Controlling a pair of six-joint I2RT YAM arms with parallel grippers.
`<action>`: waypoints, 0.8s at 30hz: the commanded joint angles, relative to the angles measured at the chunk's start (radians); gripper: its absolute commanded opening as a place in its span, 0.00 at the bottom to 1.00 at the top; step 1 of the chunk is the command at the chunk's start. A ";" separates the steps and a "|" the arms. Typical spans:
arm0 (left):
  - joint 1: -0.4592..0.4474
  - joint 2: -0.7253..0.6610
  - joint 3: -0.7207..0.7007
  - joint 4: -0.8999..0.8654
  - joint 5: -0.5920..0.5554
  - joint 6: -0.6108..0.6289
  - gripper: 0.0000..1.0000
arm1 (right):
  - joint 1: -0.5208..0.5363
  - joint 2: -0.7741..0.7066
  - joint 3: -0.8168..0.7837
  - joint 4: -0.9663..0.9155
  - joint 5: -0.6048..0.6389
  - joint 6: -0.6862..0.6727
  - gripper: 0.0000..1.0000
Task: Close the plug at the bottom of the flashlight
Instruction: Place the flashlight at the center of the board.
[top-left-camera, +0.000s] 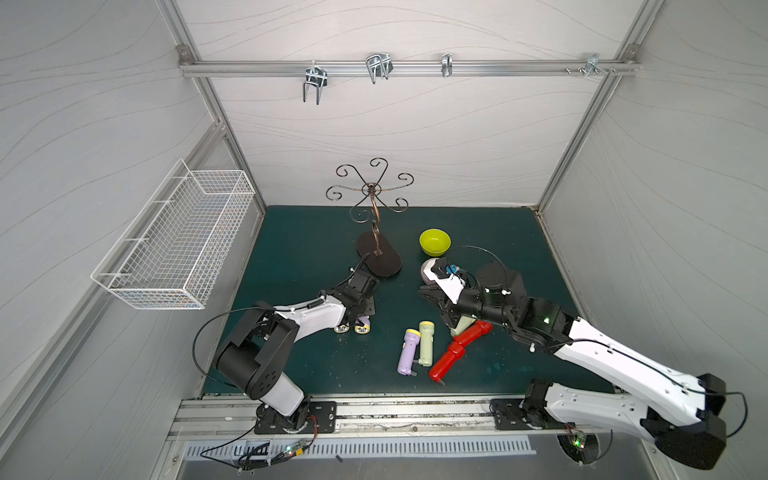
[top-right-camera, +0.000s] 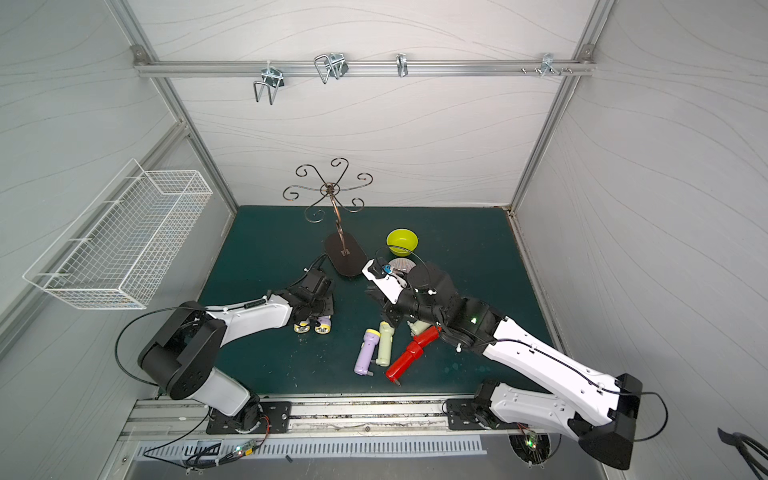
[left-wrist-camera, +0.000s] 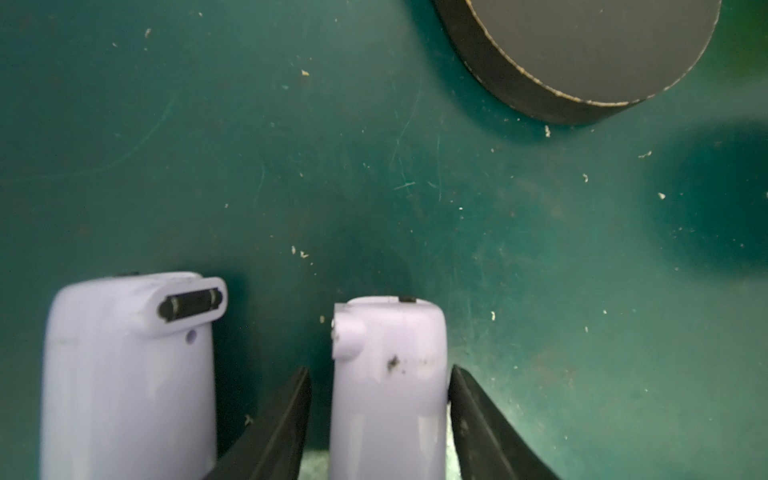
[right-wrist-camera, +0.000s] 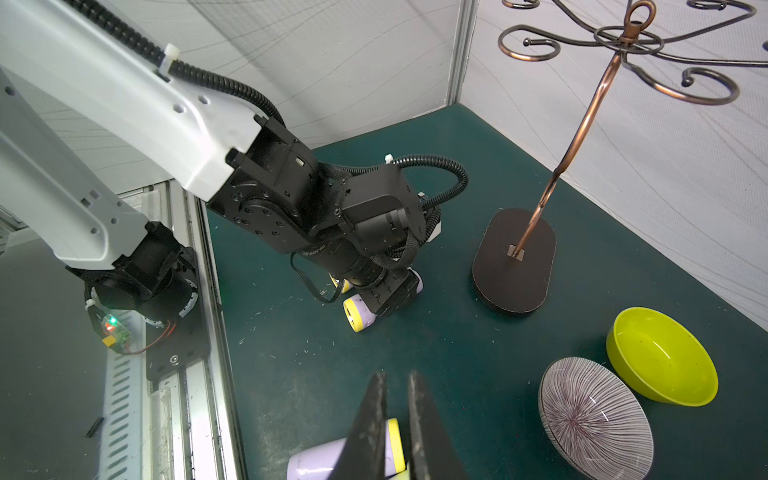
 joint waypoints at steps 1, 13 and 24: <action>0.004 -0.066 0.019 -0.011 -0.016 0.018 0.57 | 0.003 0.004 0.015 -0.005 0.009 0.014 0.14; -0.023 -0.437 0.089 -0.139 0.018 0.123 0.54 | -0.008 -0.003 0.006 0.000 0.116 0.055 0.17; -0.250 -0.489 -0.043 0.014 0.428 0.200 0.34 | -0.195 0.057 0.011 -0.116 0.068 0.251 0.07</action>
